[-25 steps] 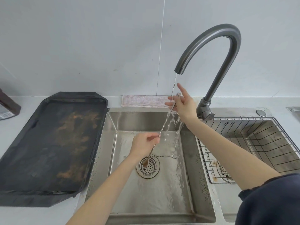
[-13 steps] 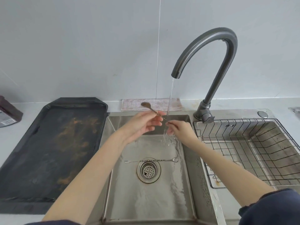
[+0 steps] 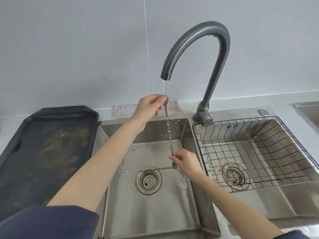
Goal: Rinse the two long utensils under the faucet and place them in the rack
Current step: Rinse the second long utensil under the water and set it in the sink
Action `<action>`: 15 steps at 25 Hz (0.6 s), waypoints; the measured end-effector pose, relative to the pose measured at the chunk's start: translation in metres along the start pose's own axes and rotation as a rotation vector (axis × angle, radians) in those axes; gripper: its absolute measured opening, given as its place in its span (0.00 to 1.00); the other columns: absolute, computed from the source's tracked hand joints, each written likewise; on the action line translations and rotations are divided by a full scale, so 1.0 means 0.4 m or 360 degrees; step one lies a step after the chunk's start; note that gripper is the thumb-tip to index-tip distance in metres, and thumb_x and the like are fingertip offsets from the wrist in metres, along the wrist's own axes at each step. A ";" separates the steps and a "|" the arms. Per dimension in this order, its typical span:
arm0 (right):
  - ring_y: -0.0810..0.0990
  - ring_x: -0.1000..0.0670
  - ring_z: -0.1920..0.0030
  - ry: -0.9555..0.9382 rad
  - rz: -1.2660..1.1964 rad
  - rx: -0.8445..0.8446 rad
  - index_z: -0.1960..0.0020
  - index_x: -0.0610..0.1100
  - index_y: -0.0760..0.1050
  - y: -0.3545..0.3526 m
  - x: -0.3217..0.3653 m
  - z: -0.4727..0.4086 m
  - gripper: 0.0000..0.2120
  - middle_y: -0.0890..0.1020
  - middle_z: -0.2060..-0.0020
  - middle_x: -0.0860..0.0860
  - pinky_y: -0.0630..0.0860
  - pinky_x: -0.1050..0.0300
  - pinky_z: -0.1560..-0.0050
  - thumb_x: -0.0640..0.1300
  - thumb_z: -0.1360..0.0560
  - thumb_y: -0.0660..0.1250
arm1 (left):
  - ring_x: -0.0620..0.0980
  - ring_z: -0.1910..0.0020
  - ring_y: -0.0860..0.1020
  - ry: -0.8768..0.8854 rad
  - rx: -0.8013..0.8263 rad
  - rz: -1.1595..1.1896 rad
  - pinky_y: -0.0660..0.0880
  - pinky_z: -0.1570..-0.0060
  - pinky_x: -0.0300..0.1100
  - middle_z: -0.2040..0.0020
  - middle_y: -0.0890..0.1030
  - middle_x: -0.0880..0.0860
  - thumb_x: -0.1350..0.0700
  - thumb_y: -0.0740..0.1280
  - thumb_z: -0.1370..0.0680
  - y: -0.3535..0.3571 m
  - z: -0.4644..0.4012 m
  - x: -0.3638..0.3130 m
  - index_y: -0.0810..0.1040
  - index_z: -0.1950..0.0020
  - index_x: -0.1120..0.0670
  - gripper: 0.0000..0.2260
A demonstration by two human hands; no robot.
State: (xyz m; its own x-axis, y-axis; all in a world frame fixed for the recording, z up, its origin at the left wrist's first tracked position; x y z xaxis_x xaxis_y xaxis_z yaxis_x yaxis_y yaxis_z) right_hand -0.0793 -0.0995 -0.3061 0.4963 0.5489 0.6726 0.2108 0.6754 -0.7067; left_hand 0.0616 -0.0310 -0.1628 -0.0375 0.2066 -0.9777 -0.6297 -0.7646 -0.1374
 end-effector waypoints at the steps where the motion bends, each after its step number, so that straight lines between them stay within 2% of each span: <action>1: 0.79 0.44 0.60 -0.0012 -0.0025 -0.0033 0.59 0.37 0.81 -0.004 0.002 0.000 0.12 0.81 0.61 0.41 0.77 0.51 0.55 0.46 0.25 0.66 | 0.37 0.68 0.73 0.0039 -0.0049 -0.0027 0.68 0.69 0.27 0.60 0.78 0.42 0.56 0.62 0.22 0.002 -0.002 -0.004 0.79 0.52 0.52 0.07; 5: 0.77 0.51 0.70 0.0040 -0.0222 -0.0011 0.60 0.37 0.79 -0.012 0.010 -0.010 0.12 0.79 0.71 0.48 0.75 0.57 0.63 0.44 0.24 0.64 | 0.40 0.64 0.75 0.0023 -0.0104 -0.0020 0.69 0.66 0.28 0.63 0.78 0.46 0.57 0.64 0.23 0.024 0.012 0.030 0.80 0.52 0.54 0.05; 8: 0.78 0.51 0.69 0.0045 -0.0198 0.0036 0.62 0.40 0.79 -0.007 0.010 -0.006 0.11 0.81 0.70 0.47 0.76 0.57 0.62 0.44 0.24 0.64 | 0.34 0.69 0.75 0.0039 -0.0193 -0.0008 0.69 0.64 0.29 0.64 0.78 0.43 0.55 0.65 0.24 0.014 0.011 0.021 0.78 0.62 0.50 0.08; 11: 0.76 0.52 0.71 0.0017 -0.0193 0.0065 0.63 0.41 0.78 -0.006 0.028 -0.003 0.12 0.79 0.73 0.49 0.75 0.57 0.63 0.44 0.24 0.64 | 0.34 0.71 0.76 0.0105 -0.0338 0.0083 0.70 0.69 0.23 0.64 0.79 0.44 0.52 0.61 0.22 0.004 0.013 0.006 0.78 0.63 0.52 0.12; 13: 0.74 0.53 0.73 -0.0023 -0.0141 0.0076 0.69 0.45 0.74 -0.004 0.046 0.002 0.14 0.76 0.77 0.53 0.75 0.56 0.62 0.44 0.24 0.64 | 0.36 0.67 0.77 0.0152 -0.0448 0.0106 0.71 0.63 0.28 0.63 0.79 0.43 0.52 0.60 0.21 0.001 0.017 0.008 0.76 0.65 0.51 0.14; 15: 0.75 0.52 0.72 -0.0032 -0.0141 0.0085 0.70 0.47 0.72 0.002 0.049 0.009 0.15 0.75 0.78 0.54 0.77 0.54 0.59 0.43 0.24 0.63 | 0.38 0.64 0.79 0.0188 -0.0478 0.0178 0.72 0.57 0.35 0.64 0.80 0.44 0.56 0.61 0.22 -0.002 0.018 0.010 0.77 0.62 0.50 0.10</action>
State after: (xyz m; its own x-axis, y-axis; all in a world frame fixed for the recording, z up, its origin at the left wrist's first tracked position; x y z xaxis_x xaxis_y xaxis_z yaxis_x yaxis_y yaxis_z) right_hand -0.0723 -0.0865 -0.2927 0.4609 0.4953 0.7364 0.2075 0.7466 -0.6321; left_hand 0.0564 -0.0253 -0.1656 0.0079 0.0528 -0.9986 -0.3693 -0.9279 -0.0520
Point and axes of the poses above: each hand's wrist, its own z-axis away from the middle knuckle, its own y-axis out of the palm, x = y × z, the point moved 6 cm from there along -z, towards the middle knuckle
